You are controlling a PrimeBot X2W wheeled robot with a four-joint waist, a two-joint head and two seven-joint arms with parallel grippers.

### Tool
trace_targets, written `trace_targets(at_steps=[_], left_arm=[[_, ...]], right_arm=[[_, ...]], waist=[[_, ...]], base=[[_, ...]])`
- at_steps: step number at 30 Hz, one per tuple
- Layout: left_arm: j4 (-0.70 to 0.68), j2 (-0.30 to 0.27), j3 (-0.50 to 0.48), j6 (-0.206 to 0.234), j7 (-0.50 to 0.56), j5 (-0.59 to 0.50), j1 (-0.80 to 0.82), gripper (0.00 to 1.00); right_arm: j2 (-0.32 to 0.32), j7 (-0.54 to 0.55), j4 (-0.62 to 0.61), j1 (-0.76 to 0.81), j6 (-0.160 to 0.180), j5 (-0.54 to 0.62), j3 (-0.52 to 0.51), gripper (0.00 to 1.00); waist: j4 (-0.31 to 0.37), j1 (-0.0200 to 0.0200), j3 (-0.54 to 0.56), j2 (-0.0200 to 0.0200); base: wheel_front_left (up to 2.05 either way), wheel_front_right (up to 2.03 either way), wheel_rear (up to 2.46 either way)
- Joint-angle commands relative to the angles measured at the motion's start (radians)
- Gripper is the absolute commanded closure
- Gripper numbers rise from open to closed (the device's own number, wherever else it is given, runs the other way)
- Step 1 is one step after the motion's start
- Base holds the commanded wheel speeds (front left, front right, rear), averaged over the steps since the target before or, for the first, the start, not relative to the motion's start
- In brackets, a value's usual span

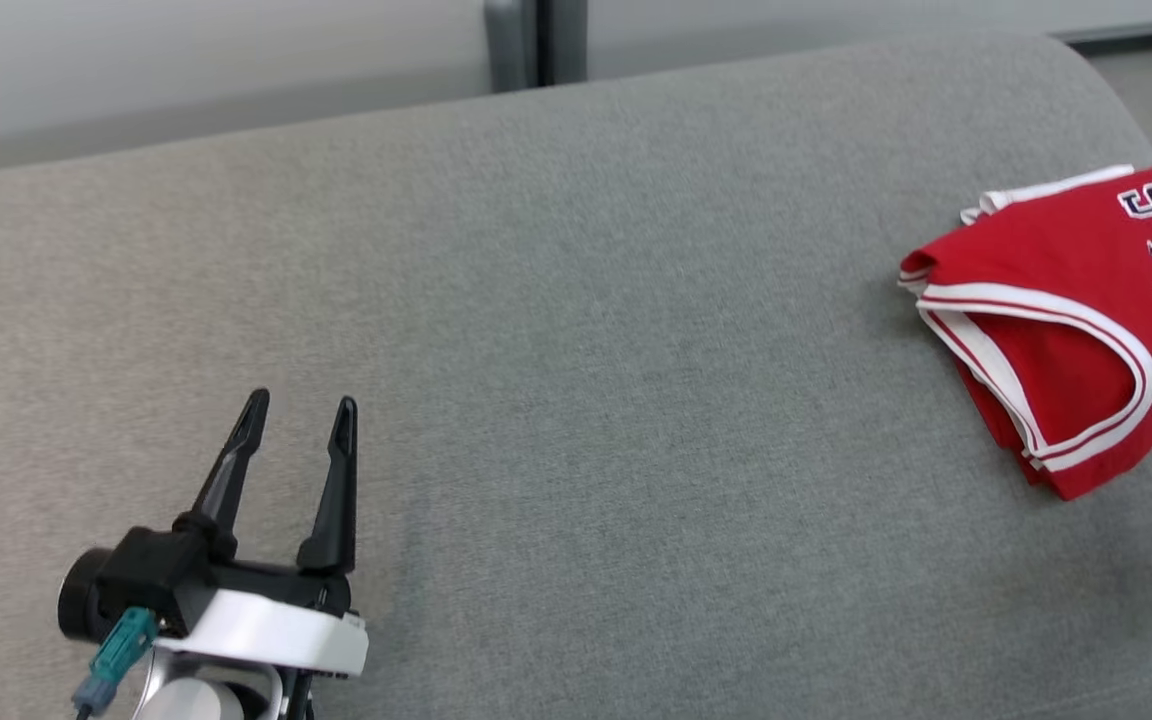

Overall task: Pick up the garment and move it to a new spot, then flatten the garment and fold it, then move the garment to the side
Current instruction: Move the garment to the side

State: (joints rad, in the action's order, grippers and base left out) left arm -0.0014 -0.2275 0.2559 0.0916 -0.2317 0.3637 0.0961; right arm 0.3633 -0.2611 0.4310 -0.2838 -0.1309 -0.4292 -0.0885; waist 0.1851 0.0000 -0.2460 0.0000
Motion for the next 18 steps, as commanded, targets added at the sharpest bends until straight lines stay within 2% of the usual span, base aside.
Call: trace_targets(at_steps=[1, 12, 18], left_arm=[[0.006, 0.003, -0.009, 0.01, -0.008, 0.01, -0.022, 0.0], [0.044, 0.005, -0.02, 0.019, -0.016, 0.038, -0.108, 0.0], [0.047, 0.0, -0.026, 0.027, -0.011, 0.054, -0.157, 0.0]], right_arm=[[-0.019, -0.004, -0.043, 0.039, 0.0, 0.024, 0.002, 0.0], [-0.162, 0.084, -0.298, 0.23, 0.0, 0.138, 0.046, 0.0], [-0.209, 0.134, -0.383, 0.31, 0.0, 0.171, 0.057, 0.0]], waist=[[-0.043, 0.0, 0.058, 0.0], [-0.156, 0.0, 0.17, 0.0], [-0.196, 0.0, 0.216, 0.0]], base=[[0.0, 0.0, 0.0], [0.0, 0.0, 0.0], [0.0, 0.0, 0.0]])
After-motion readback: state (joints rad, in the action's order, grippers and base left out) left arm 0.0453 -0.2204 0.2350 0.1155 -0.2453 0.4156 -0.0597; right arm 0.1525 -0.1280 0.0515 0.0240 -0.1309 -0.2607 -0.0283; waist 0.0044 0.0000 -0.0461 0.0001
